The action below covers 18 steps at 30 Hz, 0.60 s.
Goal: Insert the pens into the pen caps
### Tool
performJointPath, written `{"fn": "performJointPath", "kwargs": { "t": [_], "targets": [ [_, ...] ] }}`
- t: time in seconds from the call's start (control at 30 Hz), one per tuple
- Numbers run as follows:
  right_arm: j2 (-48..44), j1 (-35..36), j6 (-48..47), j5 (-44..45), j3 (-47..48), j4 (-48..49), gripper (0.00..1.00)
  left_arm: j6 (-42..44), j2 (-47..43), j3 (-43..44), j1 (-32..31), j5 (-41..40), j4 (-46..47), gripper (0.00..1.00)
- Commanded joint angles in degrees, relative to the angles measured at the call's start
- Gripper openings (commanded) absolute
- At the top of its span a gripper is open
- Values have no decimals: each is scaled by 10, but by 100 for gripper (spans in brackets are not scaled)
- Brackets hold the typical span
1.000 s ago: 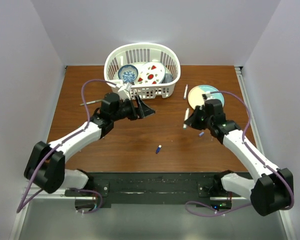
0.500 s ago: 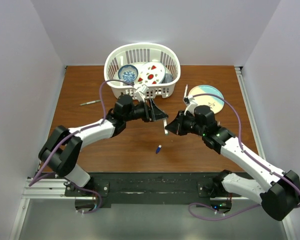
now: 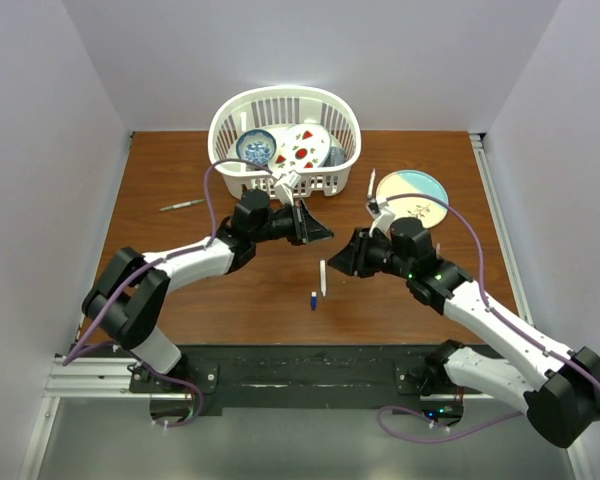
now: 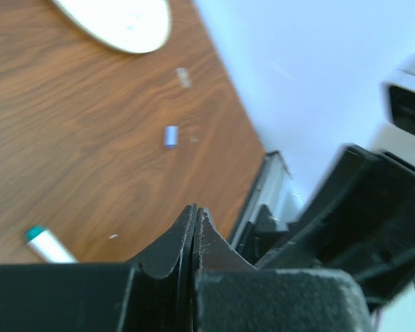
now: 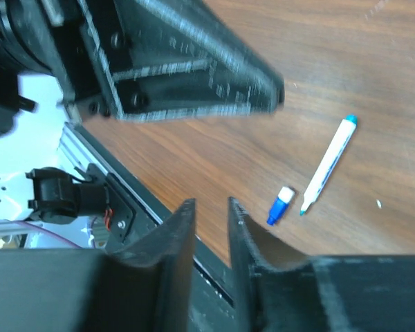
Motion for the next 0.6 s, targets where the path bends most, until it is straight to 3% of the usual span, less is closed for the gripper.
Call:
{"fn": "performJointPath", "kwargs": {
  "t": [0.0, 0.1, 0.2, 0.23, 0.33, 0.57],
  "targets": [
    [-27, 2, 7, 47, -13, -49, 35, 92, -32, 37, 2, -146, -162, 3],
    [9, 3, -14, 102, 0, -87, 37, 90, -62, 21, 9, -224, -237, 12],
    [82, 3, -21, 148, 33, -119, 38, 68, -110, -25, 14, -266, -236, 39],
    [101, 3, -21, 153, 43, -123, 38, 62, -121, -47, 17, -276, -238, 56],
    [172, 5, -11, 133, 68, -105, 39, 44, -161, -79, 22, -306, -244, 78],
    [259, 34, -10, 169, 118, -106, 42, 51, -216, -94, 30, -351, -297, 80]
  ]
}}
